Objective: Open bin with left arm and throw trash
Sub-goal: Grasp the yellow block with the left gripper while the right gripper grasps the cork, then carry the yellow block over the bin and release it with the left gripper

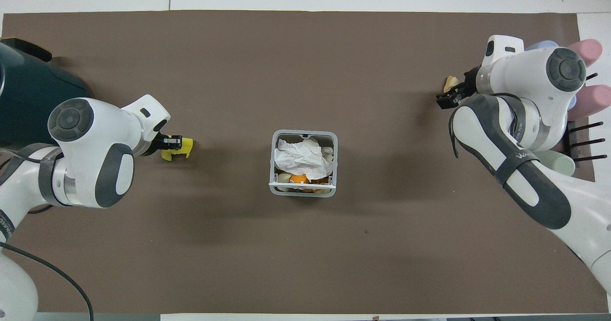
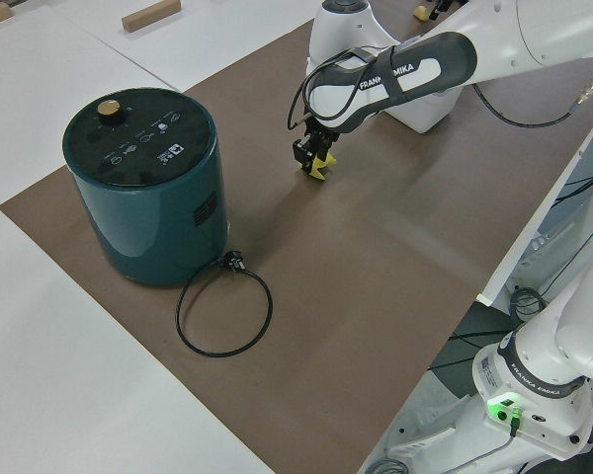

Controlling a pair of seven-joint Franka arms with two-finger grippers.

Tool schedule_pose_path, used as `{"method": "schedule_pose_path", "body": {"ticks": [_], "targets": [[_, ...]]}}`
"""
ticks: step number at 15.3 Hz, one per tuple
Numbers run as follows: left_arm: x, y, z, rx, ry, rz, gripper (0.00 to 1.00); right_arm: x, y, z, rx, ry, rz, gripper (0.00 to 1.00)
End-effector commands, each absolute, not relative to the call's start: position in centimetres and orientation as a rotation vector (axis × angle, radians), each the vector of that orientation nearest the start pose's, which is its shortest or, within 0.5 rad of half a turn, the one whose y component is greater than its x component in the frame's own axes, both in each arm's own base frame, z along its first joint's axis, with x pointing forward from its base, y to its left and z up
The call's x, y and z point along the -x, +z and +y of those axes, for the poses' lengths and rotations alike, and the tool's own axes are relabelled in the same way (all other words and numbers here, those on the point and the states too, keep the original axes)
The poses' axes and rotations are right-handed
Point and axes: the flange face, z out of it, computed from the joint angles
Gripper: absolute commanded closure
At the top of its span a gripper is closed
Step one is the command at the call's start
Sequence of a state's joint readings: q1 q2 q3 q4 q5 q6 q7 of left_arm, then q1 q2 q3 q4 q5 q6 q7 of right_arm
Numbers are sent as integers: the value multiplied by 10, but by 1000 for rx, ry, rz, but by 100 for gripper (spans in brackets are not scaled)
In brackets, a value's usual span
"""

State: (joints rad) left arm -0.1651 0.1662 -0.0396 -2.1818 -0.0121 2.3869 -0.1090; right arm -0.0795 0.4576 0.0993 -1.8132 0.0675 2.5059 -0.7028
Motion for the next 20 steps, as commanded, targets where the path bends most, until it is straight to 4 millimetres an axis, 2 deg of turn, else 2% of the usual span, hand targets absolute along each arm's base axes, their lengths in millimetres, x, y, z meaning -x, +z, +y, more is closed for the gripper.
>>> {"method": "schedule_pose_path", "body": {"ticks": [1, 3, 5, 6, 8, 10, 12, 13, 14, 15, 16, 18, 20], "targets": [[-539, 315, -126, 3159, -63, 131, 100, -680, 306, 10, 2918, -419, -1021, 0], [-536, 327, -139, 3161, -60, 95, 100, -679, 303, 8, 2914, -415, -1044, 0], [-535, 354, -149, 3160, -57, 83, 100, -679, 302, 4, 2913, -413, -1046, 0], [-535, 376, -152, 3161, -57, 87, 100, -677, 299, 3, 2913, -404, -1046, 1], [-538, 411, -160, 3153, 2, 96, 100, -673, 296, 2, 2911, -392, -1038, 10], [-537, 450, -172, 3158, 36, 90, 100, -673, 295, 1, 2911, -390, -1040, 26], [-530, 471, -192, 3193, 19, 63, 100, -673, 295, -1, 2907, -390, -1057, 32], [-526, 474, -209, 3241, 15, 12, 100, -673, 295, -3, 2906, -388, -1062, 44], [-523, 477, -227, 3289, -28, -35, 100, -672, 295, -3, 2905, -386, -1064, 63], [-519, 477, -249, 3319, -91, -44, 100, -673, 296, -3, 2905, -384, -1065, 89], [-516, 476, -266, 3332, -123, -61, 100, -674, 297, -2, 2903, -377, -1062, 100], [-502, 463, -310, 3349, -139, -107, 100, -676, 304, 0, 2900, -371, -1062, 100], [-500, 447, -334, 3366, -177, -155, 100, -682, 320, 6, 2890, -341, -1052, 100]]}}
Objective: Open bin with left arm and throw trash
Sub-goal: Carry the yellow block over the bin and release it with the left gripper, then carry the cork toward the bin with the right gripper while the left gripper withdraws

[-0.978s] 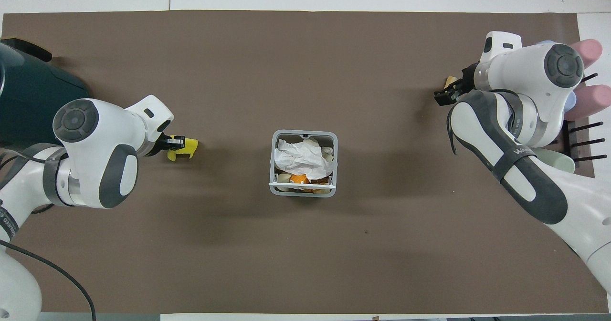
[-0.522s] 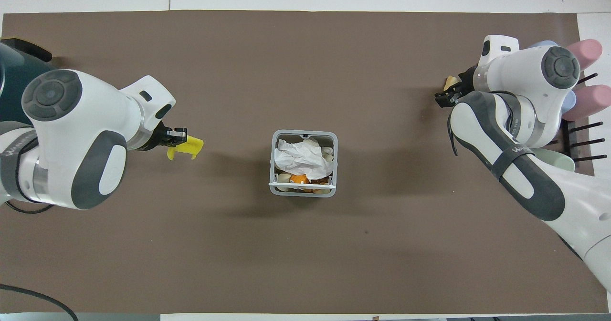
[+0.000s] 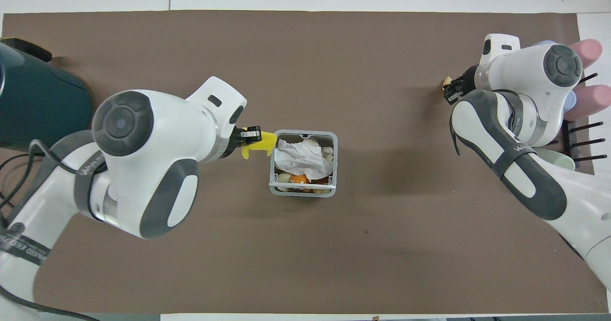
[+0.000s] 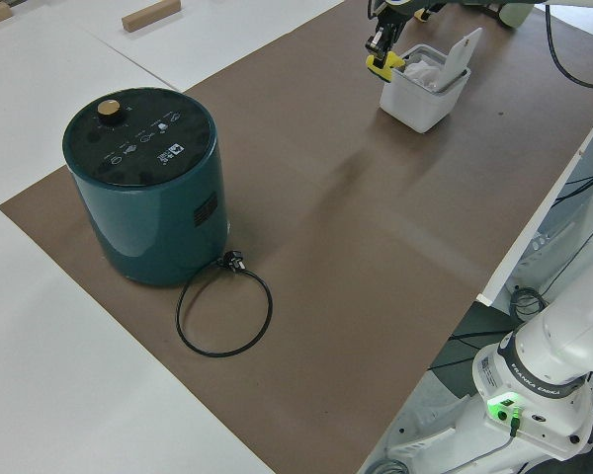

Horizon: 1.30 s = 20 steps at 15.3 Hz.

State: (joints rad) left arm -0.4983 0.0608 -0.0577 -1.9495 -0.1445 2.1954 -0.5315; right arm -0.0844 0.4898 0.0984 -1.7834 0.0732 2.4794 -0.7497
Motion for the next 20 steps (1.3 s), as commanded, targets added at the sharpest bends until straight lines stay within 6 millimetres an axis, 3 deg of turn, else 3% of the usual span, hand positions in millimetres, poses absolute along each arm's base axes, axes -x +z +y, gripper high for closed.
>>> {"method": "schedule_pose_path", "body": {"ticks": [1, 3, 8, 11, 12, 13, 14, 15, 18, 20], "targets": [[-495, 442, -349, 3377, -194, -177, 100, -685, 331, 11, 2894, -322, -1012, 100], [-486, 425, -365, 3373, -166, -168, 100, -684, 350, 38, 2898, -245, -888, 100], [-469, 395, -385, 3365, -136, -123, 100, -653, 400, 97, 2975, -28, -416, 100], [-463, 393, -392, 3368, -134, -171, 100, -641, 418, 117, 2992, 25, -258, 100], [-463, 399, -390, 3365, -124, -167, 48, -636, 423, 129, 2993, 46, -211, 100], [-463, 407, -385, 3359, -110, -174, 19, -632, 426, 139, 2993, 58, -161, 100], [-459, 426, -381, 3357, -98, -161, 6, -629, 429, 149, 2991, 70, -113, 100], [-457, 442, -377, 3350, -74, -152, 1, -627, 430, 153, 2992, 74, -81, 100], [-447, 488, -352, 3339, -47, -162, 0, -622, 433, 167, 2966, 92, -20, 100], [-448, 515, -319, 3322, -19, -221, 0, -617, 441, 183, 2871, 145, 275, 100]]}}
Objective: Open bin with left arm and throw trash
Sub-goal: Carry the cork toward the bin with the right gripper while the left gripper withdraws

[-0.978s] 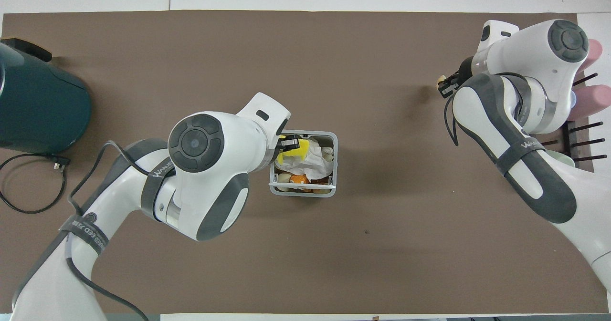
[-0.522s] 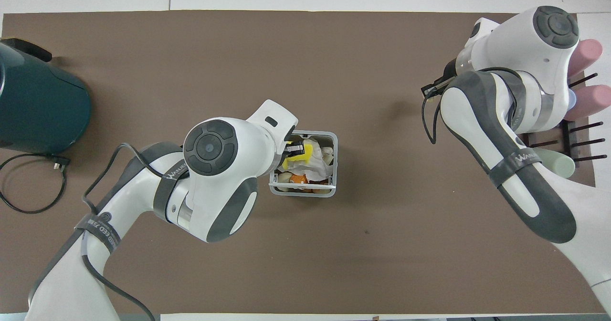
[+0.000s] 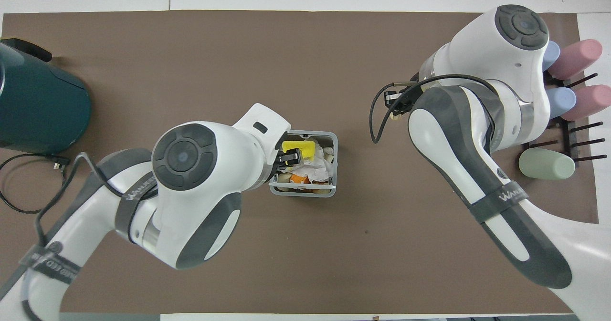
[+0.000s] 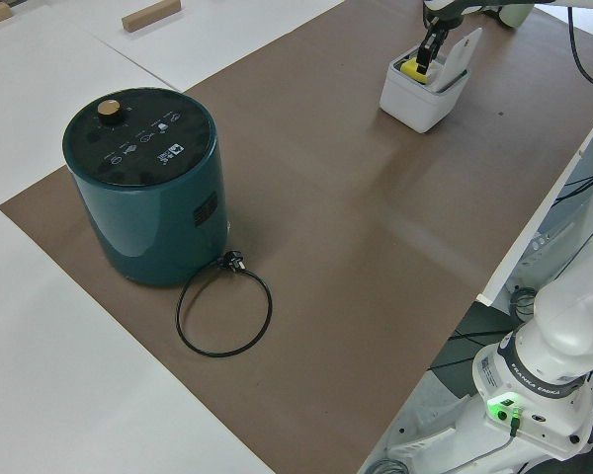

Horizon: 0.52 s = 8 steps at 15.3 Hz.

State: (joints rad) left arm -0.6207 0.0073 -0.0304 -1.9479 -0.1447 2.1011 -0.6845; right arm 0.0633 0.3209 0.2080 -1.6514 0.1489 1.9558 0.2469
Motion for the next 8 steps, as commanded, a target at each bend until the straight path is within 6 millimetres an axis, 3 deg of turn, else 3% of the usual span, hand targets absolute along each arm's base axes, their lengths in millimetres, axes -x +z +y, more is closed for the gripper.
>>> {"method": "schedule_pose_path", "body": {"ticks": [1, 4, 8], "targets": [[-451, 523, -299, 3311, -3, -232, 0, -609, 447, 209, 2846, 171, 363, 100], [-462, 528, -255, 3284, 44, -173, 0, -588, 459, 277, 2799, 199, 620, 100], [-488, 536, -173, 3268, 40, -208, 0, -564, 460, 332, 2731, 200, 844, 100]]}}
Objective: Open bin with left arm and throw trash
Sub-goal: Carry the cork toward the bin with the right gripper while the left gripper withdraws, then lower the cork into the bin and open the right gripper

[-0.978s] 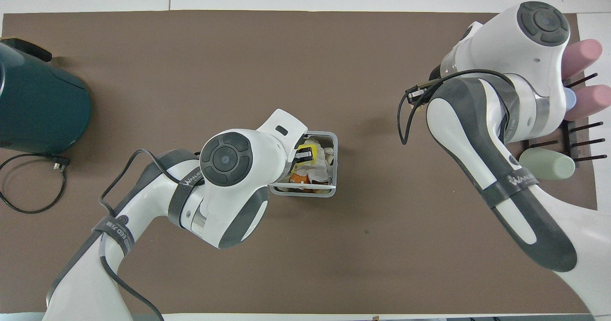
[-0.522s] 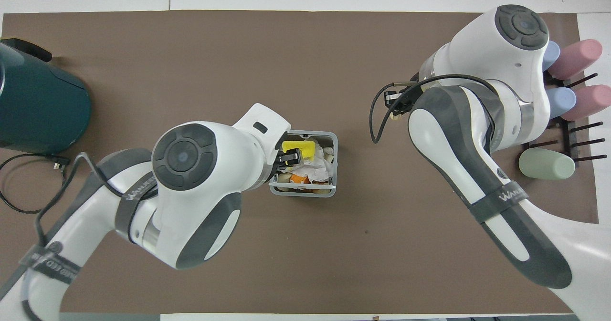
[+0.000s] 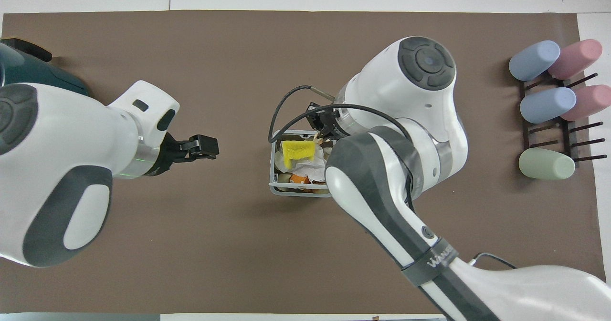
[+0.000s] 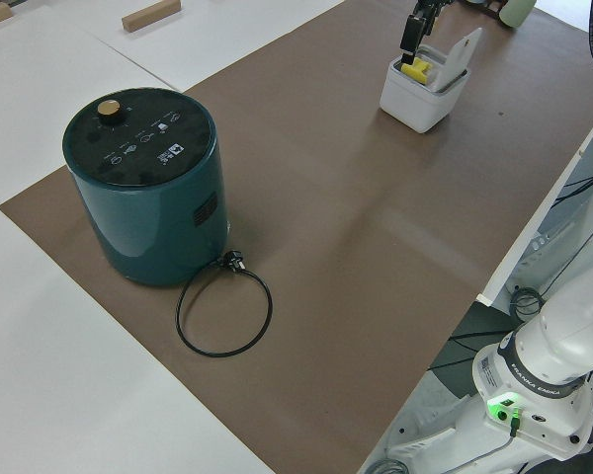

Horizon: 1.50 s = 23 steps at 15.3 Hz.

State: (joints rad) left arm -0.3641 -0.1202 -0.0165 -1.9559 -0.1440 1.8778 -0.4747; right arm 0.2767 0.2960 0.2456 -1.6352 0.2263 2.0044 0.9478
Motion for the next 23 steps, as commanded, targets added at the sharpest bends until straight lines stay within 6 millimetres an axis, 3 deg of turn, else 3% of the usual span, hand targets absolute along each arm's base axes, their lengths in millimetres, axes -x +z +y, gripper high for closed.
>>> {"method": "schedule_pose_path", "body": {"ticks": [1, 5, 7, 8, 9, 10, 11, 12, 14, 16, 17, 20, 23], "targets": [[-493, 538, -151, 3249, 26, -188, 0, -560, 460, 336, 2724, 210, 878, 100], [-511, 557, -85, 3208, -51, -79, 0, -540, 450, 346, 2722, 259, 965, 100], [-520, 571, -53, 3172, -73, 0, 0, -528, 445, 352, 2731, 279, 984, 88], [-523, 577, -42, 3165, -70, 19, 0, -524, 444, 356, 2736, 281, 979, 75], [-528, 583, -30, 3164, -71, 28, 0, -525, 443, 356, 2726, 269, 985, 50], [-533, 593, -16, 3162, -63, 32, 0, -525, 443, 357, 2716, 256, 993, 34], [-537, 602, -8, 3151, -51, 51, 0, -526, 443, 357, 2713, 251, 993, 8], [-540, 615, -5, 3135, -43, 75, 0, -526, 444, 357, 2711, 246, 989, 0], [-547, 631, -2, 3125, -33, 77, 0, -527, 446, 358, 2714, 239, 972, 0], [-545, 633, -1, 3123, -4, 74, 0, -530, 450, 356, 2739, 202, 926, 0], [-543, 638, 0, 3123, 3, 71, 0, -538, 456, 348, 2765, 169, 874, 0], [-539, 645, 4, 3136, 24, 53, 0, -568, 481, 300, 2874, 76, 671, 0], [-535, 638, 3, 3140, 43, 39, 0, -584, 525, 237, 3037, 72, 329, 0]]}}
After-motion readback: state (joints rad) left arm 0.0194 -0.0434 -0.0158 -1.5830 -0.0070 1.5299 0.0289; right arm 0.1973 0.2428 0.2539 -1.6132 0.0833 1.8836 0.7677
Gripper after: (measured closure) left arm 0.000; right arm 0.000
